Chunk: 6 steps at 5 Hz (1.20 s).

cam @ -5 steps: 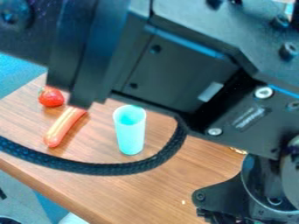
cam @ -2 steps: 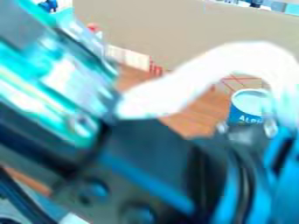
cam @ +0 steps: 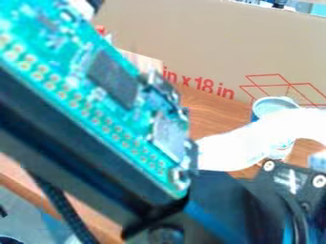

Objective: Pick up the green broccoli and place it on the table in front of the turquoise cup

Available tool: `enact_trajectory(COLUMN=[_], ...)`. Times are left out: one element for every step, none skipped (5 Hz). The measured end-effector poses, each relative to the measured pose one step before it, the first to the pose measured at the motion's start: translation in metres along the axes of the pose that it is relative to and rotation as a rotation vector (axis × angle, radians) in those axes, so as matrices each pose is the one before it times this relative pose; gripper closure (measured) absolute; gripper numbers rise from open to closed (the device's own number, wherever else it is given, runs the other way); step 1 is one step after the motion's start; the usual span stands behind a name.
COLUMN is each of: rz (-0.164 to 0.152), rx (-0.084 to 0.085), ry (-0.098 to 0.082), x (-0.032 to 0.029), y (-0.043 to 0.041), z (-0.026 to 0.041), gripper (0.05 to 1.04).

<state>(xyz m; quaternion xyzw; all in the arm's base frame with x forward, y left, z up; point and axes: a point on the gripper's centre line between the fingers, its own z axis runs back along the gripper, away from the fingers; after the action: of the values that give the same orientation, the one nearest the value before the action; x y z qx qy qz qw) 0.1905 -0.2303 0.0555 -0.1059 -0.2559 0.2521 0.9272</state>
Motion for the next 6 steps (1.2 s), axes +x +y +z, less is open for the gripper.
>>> enact_trajectory(rz=[0.0161, 0.0174, 0.0385, 0.0218, 0.0076, 0.0143], rx=[0.0073, 0.0018, -0.0041, -0.0017, 0.0040, 0.0201], ry=[0.0103, -0.0026, 0.0078, -0.0031, 0.0114, 0.0088], x=[0.00292, 0.00188, 0.00097, -0.00002, -0.00124, 0.00045], y=[0.00177, 0.00016, -0.00009, -0.00025, -0.00066, -0.00022], z=[-0.00856, -0.00397, -0.00423, -0.00389, -0.00703, -0.00336], gripper=[0.082, 0.082, 0.082, 0.082, 0.082, 0.082])
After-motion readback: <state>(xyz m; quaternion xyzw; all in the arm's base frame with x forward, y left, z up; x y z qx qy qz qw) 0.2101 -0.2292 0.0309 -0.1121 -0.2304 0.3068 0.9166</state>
